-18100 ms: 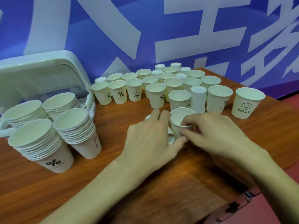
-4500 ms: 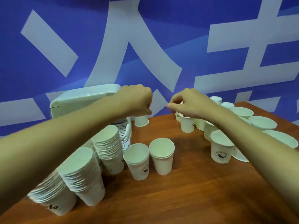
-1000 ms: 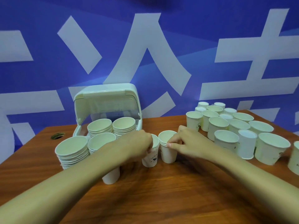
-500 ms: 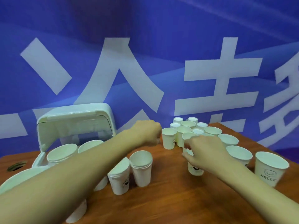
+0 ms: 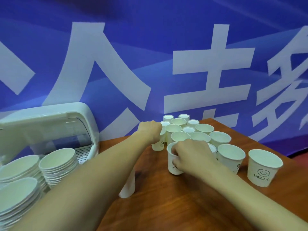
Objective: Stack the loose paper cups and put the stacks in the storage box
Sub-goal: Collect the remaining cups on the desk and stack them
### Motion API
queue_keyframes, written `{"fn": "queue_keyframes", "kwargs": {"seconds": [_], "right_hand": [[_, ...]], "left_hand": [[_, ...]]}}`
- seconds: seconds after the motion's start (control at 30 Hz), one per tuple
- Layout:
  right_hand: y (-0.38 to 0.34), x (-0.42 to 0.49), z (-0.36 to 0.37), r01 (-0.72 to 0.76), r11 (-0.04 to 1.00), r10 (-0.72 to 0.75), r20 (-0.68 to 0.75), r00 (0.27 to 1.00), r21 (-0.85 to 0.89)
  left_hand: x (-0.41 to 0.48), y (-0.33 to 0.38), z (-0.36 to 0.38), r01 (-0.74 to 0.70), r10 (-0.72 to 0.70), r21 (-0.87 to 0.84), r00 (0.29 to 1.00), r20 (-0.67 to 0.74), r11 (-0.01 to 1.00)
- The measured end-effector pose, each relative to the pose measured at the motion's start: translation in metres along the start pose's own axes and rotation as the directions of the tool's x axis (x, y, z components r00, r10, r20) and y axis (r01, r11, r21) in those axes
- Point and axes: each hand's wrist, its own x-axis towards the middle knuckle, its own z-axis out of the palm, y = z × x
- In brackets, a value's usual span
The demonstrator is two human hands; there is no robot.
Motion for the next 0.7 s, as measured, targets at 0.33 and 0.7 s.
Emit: {"fn": "queue_keyframes", "kwargs": {"seconds": [0.33,0.7], "right_hand": [[-0.014,0.015,-0.008,-0.034,0.999,0.034,-0.024,0.999,0.004],[-0.060,0.019,-0.062,0.137,0.969,-0.077,-0.276,0.958,0.206]], "left_hand": [[-0.061,-0.019,-0.043,-0.105,0.123,0.113,0.978,-0.167,0.988],[-0.201,-0.097,-0.115,-0.047,0.096,0.142,0.928,-0.359,0.989]]}}
